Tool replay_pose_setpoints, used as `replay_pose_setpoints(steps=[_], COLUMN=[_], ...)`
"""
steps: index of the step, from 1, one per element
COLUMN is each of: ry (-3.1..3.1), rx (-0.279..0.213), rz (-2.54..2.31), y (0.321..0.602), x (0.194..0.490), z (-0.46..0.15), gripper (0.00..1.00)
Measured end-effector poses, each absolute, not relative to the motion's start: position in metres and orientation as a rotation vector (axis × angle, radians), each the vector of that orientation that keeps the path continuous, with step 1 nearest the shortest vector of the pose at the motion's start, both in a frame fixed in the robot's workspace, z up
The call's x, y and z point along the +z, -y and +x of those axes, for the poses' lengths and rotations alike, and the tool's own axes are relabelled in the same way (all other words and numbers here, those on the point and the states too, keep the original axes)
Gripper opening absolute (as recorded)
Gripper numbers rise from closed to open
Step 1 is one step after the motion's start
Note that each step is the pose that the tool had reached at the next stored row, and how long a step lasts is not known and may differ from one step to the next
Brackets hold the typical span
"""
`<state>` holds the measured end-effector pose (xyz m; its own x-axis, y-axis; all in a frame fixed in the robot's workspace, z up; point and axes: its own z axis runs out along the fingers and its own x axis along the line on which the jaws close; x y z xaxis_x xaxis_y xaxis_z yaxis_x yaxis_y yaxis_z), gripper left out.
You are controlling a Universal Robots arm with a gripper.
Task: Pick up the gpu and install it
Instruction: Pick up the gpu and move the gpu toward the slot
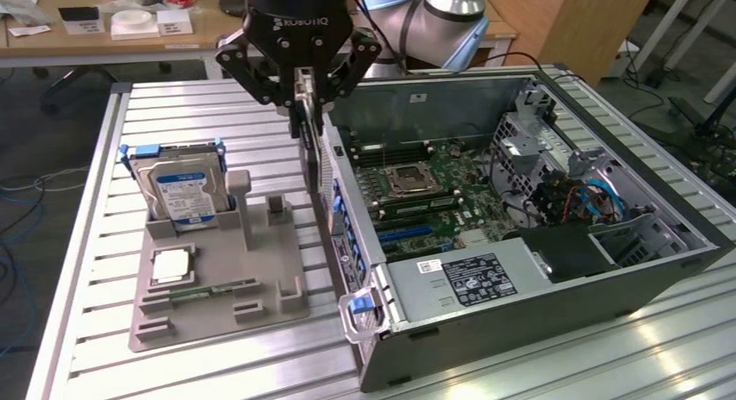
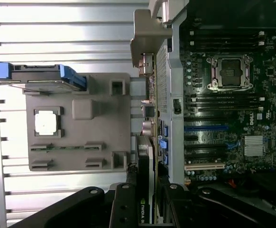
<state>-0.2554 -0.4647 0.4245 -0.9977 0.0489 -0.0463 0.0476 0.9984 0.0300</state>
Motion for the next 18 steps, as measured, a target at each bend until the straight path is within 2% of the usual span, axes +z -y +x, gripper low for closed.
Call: replay_pose_setpoints(steps=[18], ry=[-3.093], rx=[0.045], rz=[0.075], y=[0.465], x=[0.424], z=[-0.215], gripper=[0.27])
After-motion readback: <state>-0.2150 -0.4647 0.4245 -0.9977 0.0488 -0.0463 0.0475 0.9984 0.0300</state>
